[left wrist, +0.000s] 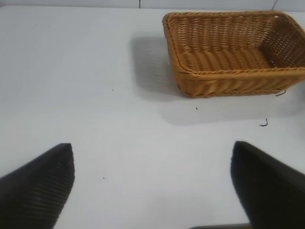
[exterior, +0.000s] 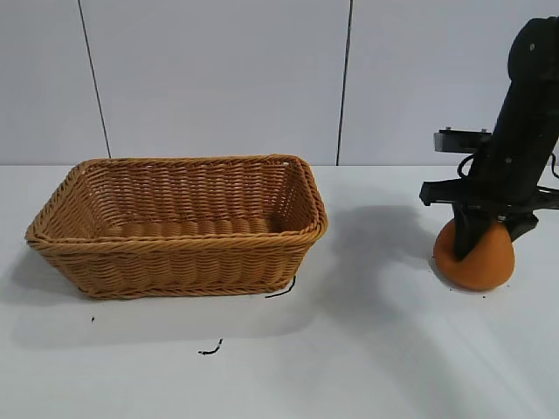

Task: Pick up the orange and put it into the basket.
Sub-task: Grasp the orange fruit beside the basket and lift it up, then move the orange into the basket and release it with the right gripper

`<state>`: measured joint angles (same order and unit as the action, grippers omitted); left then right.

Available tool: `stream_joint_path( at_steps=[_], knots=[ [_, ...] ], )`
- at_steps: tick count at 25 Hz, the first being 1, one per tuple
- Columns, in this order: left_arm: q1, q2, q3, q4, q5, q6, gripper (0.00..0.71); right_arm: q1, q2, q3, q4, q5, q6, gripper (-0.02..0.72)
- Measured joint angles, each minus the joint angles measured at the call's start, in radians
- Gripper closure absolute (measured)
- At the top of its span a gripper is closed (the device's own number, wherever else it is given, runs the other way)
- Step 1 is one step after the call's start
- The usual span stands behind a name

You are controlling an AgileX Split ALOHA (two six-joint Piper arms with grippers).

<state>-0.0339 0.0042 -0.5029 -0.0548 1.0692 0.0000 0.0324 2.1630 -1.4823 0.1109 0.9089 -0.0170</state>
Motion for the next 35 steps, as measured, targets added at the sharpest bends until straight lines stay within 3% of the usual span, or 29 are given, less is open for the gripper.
stream_joint_path(
  at_steps=[5, 16, 28, 35],
  knots=[
    [0.000, 0.000, 0.000, 0.000, 0.000, 0.000, 0.071, 0.000, -0.012, -0.092, -0.001, 0.105, -0.004, 0.617],
    [0.000, 0.000, 0.000, 0.000, 0.000, 0.000, 0.071, 0.008, -0.079, -0.409, -0.007, 0.252, -0.003, 0.617],
    [0.000, 0.000, 0.000, 0.000, 0.000, 0.000, 0.071, 0.278, -0.079, -0.555, -0.011, 0.230, 0.017, 0.617],
    [0.000, 0.000, 0.000, 0.000, 0.000, 0.000, 0.071, 0.478, -0.078, -0.555, -0.003, 0.092, 0.017, 0.617]
  ],
)
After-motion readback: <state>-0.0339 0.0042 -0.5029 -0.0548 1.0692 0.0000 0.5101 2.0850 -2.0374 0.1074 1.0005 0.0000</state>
